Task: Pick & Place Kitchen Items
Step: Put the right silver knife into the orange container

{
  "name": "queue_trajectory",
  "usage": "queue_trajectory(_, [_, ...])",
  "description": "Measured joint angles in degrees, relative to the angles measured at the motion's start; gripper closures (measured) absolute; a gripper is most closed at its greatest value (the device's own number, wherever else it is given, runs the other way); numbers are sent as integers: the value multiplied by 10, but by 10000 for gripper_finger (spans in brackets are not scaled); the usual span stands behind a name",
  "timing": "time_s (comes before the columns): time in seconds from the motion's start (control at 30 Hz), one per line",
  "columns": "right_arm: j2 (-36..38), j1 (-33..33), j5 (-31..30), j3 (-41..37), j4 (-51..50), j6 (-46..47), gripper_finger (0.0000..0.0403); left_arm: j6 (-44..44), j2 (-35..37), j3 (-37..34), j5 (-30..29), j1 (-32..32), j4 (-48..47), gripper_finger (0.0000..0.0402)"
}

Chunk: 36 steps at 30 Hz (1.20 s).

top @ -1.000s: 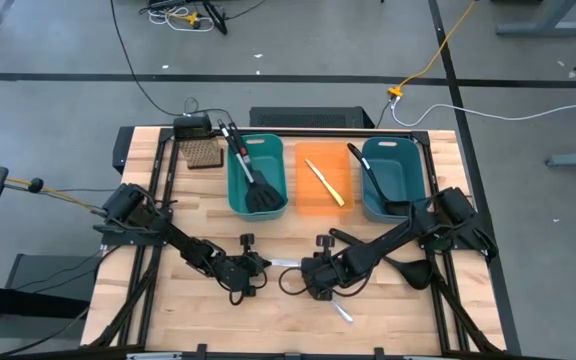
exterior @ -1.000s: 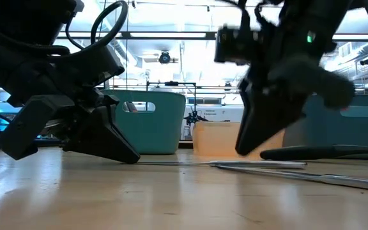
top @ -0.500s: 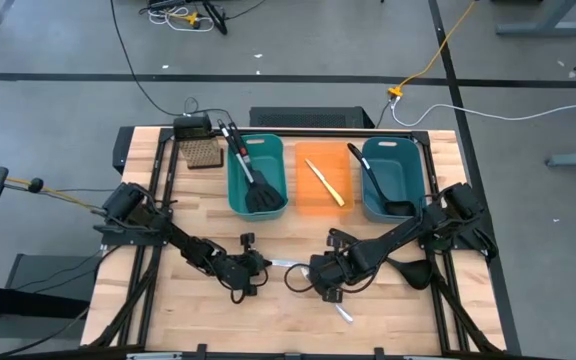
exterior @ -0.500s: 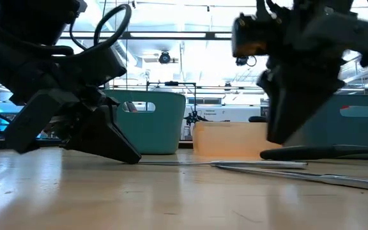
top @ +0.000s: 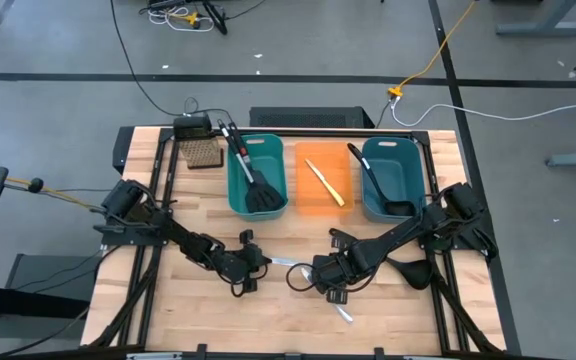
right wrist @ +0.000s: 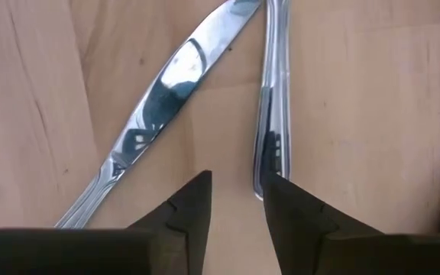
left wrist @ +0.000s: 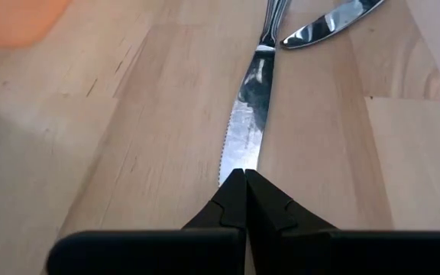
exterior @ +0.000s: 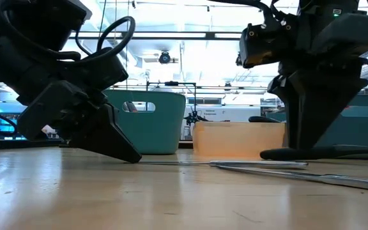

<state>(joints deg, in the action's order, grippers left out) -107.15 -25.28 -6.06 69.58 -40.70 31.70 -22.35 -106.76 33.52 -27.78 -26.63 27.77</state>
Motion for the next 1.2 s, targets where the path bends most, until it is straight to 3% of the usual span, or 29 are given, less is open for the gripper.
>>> queue_trajectory(0.33, [-4, 10, -24, 1, 2, -1, 275, 5, 0, -1, 5, 2, 2, 401])
queue_trajectory(0.57, [-4, 22, -5, 1, -10, -2, 268, 5, 0, -1, 5, 2, 2, 401])
queue_trajectory(0.9, [-29, 26, 12, 1, 3, 2, 227, 11, 0, -1, 4, 2, 2, 401])
queue_trajectory(1.2, [-63, 35, 35, 4, -1, -8, 223, 9, 0, -2, 6, 2, 3, 401])
